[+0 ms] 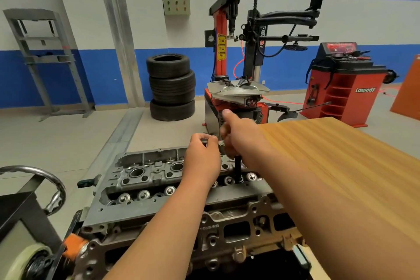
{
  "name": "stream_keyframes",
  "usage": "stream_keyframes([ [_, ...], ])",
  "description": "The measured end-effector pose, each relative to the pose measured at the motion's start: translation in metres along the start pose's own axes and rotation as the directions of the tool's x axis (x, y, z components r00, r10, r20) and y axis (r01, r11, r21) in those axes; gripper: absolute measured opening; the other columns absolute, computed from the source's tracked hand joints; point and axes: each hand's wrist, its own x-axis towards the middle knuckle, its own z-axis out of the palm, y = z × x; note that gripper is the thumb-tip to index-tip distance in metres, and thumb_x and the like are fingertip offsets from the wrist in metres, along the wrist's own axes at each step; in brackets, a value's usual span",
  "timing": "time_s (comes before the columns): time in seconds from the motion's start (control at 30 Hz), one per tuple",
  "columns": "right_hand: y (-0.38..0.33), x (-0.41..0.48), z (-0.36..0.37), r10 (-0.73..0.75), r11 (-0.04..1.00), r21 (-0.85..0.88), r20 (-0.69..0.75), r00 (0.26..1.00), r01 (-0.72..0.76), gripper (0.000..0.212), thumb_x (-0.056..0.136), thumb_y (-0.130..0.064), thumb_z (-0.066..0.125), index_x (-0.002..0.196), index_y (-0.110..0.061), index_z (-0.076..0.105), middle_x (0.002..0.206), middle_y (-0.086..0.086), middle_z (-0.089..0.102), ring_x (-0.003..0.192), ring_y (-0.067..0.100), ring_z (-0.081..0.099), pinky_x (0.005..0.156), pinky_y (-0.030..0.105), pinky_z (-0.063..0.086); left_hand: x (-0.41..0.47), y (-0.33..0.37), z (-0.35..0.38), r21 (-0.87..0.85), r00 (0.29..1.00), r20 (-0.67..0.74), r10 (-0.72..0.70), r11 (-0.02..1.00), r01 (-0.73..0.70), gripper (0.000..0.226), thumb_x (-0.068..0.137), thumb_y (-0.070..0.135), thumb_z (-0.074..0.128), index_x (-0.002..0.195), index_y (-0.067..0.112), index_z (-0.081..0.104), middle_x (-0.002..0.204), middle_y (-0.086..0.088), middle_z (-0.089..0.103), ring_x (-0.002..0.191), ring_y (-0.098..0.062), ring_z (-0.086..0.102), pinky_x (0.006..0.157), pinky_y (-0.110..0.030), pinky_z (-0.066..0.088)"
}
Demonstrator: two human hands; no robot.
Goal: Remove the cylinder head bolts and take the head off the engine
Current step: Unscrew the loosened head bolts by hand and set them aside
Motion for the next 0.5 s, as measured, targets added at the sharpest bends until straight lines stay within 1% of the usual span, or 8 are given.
stream_keyframes([
  [0.07, -0.013, 0.011, -0.014, 0.177, 0.972, 0.069, 0.405, 0.897, -0.224, 0.043, 0.09, -0.039, 0.047, 0.052, -0.018, 0.045, 0.038, -0.004, 0.027, 0.036, 0.012, 0.023, 0.042, 0.022, 0.024, 0.0, 0.0, 0.0, 0.01, 1.0, -0.017, -0.006, 1.0, 0.007, 0.009, 0.097, 0.035, 0.046, 0.089, 0.033, 0.048, 0.078, 0.008, 0.059, 0.064, -0.005, 0.054, 0.05, -0.025, 0.032],
  [0.13, -0.012, 0.013, -0.021, 0.184, 0.967, 0.059, 0.519, 0.835, -0.249, 0.041, 0.085, -0.042, 0.048, 0.051, -0.019, 0.045, 0.036, -0.006, 0.025, 0.036, 0.011, 0.022, 0.042, 0.021, 0.024, -0.001, 0.001, 0.0, 0.021, 1.0, -0.027, -0.008, 1.0, 0.009, 0.011, 0.098, 0.035, 0.045, 0.087, 0.033, 0.048, 0.076, 0.008, 0.059, 0.06, -0.003, 0.053, 0.048, -0.023, 0.031],
  [0.2, -0.011, 0.01, -0.015, 0.187, 0.974, 0.044, 0.385, 0.904, -0.221, 0.042, 0.09, -0.046, 0.05, 0.058, -0.017, 0.05, 0.041, -0.004, 0.029, 0.039, 0.013, 0.027, 0.044, 0.022, 0.028, -0.002, 0.001, -0.001, 0.013, 1.0, -0.025, -0.011, 1.0, 0.011, 0.011, 0.097, 0.035, 0.046, 0.088, 0.033, 0.049, 0.074, 0.009, 0.058, 0.056, 0.0, 0.053, 0.046, -0.021, 0.031],
  [0.27, -0.004, -0.002, -0.011, 0.142, 0.985, 0.079, 0.107, 0.984, -0.151, 0.04, 0.091, -0.049, 0.053, 0.071, -0.015, 0.056, 0.048, -0.003, 0.043, 0.045, 0.014, 0.041, 0.051, 0.027, 0.037, -0.002, 0.001, -0.001, -0.005, 1.0, -0.021, -0.011, 1.0, 0.011, 0.007, 0.096, 0.035, 0.047, 0.093, 0.032, 0.051, 0.074, 0.009, 0.059, 0.057, -0.001, 0.054, 0.047, -0.021, 0.032],
  [0.33, 0.009, -0.011, -0.006, 0.002, 0.999, -0.04, -0.114, 0.994, -0.007, 0.034, 0.086, -0.051, 0.056, 0.089, -0.018, 0.062, 0.064, -0.005, 0.059, 0.058, 0.012, 0.056, 0.062, 0.033, 0.046, -0.001, 0.0, 0.0, -0.029, 1.0, -0.013, -0.009, 1.0, 0.009, 0.005, 0.094, 0.035, 0.047, 0.093, 0.032, 0.051, 0.076, 0.009, 0.059, 0.063, -0.004, 0.054, 0.049, -0.023, 0.034],
  [0.4, 0.02, -0.015, 0.003, -0.135, 0.977, -0.19, -0.185, 0.973, 0.099, 0.033, 0.08, -0.053, 0.056, 0.096, -0.025, 0.062, 0.08, -0.007, 0.064, 0.069, 0.01, 0.061, 0.062, 0.031, 0.048, 0.0, -0.001, 0.0, -0.036, 1.0, -0.004, -0.009, 0.999, 0.009, 0.005, 0.094, 0.035, 0.048, 0.089, 0.034, 0.049, 0.078, 0.01, 0.059, 0.067, -0.005, 0.055, 0.051, -0.024, 0.034],
  [0.47, 0.021, -0.009, 0.005, -0.152, 0.981, -0.145, -0.177, 0.972, 0.127, 0.026, 0.088, -0.044, 0.053, 0.079, -0.02, 0.06, 0.064, -0.005, 0.056, 0.053, 0.013, 0.051, 0.051, 0.029, 0.037, 0.001, -0.001, 0.0, -0.012, 1.0, -0.002, -0.007, 1.0, 0.007, 0.008, 0.094, 0.036, 0.048, 0.086, 0.034, 0.048, 0.08, 0.01, 0.059, 0.069, -0.005, 0.055, 0.052, -0.024, 0.034],
  [0.5, 0.018, -0.003, 0.002, -0.076, 0.997, -0.03, -0.075, 0.994, 0.074, 0.034, 0.093, -0.038, 0.048, 0.067, -0.018, 0.056, 0.051, -0.004, 0.047, 0.044, 0.015, 0.041, 0.048, 0.028, 0.031, 0.002, -0.002, 0.001, 0.005, 1.0, -0.002, -0.005, 1.0, 0.005, 0.009, 0.094, 0.036, 0.049, 0.085, 0.033, 0.049, 0.081, 0.01, 0.059, 0.07, -0.005, 0.055, 0.052, -0.025, 0.035],
])
